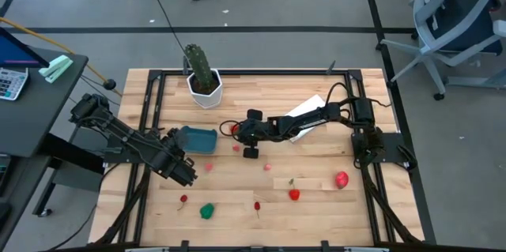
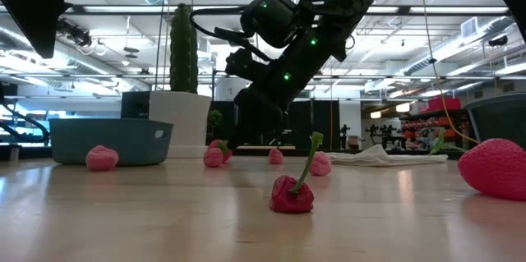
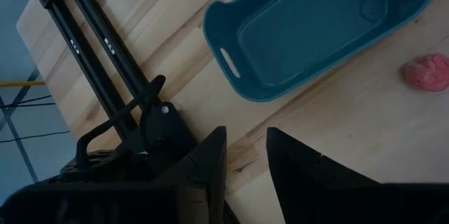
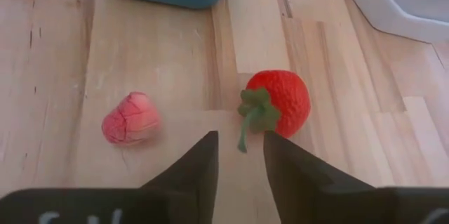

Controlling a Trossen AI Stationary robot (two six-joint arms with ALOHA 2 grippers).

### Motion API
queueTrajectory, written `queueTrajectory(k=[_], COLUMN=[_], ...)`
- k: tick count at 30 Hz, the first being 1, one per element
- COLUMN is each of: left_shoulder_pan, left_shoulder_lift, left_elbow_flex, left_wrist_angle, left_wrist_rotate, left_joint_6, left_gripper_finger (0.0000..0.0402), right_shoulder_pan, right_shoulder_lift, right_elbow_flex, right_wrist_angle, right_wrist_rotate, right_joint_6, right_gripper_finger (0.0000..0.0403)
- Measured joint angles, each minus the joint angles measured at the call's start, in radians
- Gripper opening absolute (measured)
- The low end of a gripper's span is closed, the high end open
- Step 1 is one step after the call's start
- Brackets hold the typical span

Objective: Pick and placing Produce into tupperware
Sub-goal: Put the top red strawberry into the blue bin

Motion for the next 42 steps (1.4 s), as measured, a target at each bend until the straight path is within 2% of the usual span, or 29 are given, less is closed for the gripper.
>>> queueTrajectory(k=[11, 18, 23, 31, 37, 42], left_shoulder_pan=[0.0, 0.0, 0.0, 0.0, 0.0, 0.0], left_shoulder_lift=[0.0, 0.0, 0.0, 0.0, 0.0, 0.001], left_elbow_flex=[0.0, 0.0, 0.0, 0.0, 0.0, 0.0], left_wrist_angle=[0.0, 0.0, 0.0, 0.0, 0.0, 0.001], left_wrist_rotate=[0.0, 0.0, -0.019, -0.031, -0.031, -0.031], left_joint_6=[0.0, 0.0, -0.061, -0.099, -0.097, -0.096], left_gripper_finger=[0.0107, 0.0107, 0.0107, 0.0107, 0.0107, 0.0107], right_shoulder_pan=[0.0, 0.0, 0.006, 0.066, 0.09, 0.09], right_shoulder_lift=[0.0, 0.0, 0.0, -0.039, -0.05, -0.018], right_elbow_flex=[0.0, 0.0, 0.0, 0.006, 0.066, 0.116], right_wrist_angle=[0.023, 0.024, 0.106, 0.443, 0.448, 0.421], right_wrist_rotate=[0.0, 0.001, -0.001, -0.065, -0.11, -0.157], right_joint_6=[-0.006, -0.006, -0.02, -0.097, -0.135, -0.098], right_gripper_finger=[0.007, 0.001, 0.0009, 0.0004, 0.0003, 0.0002])
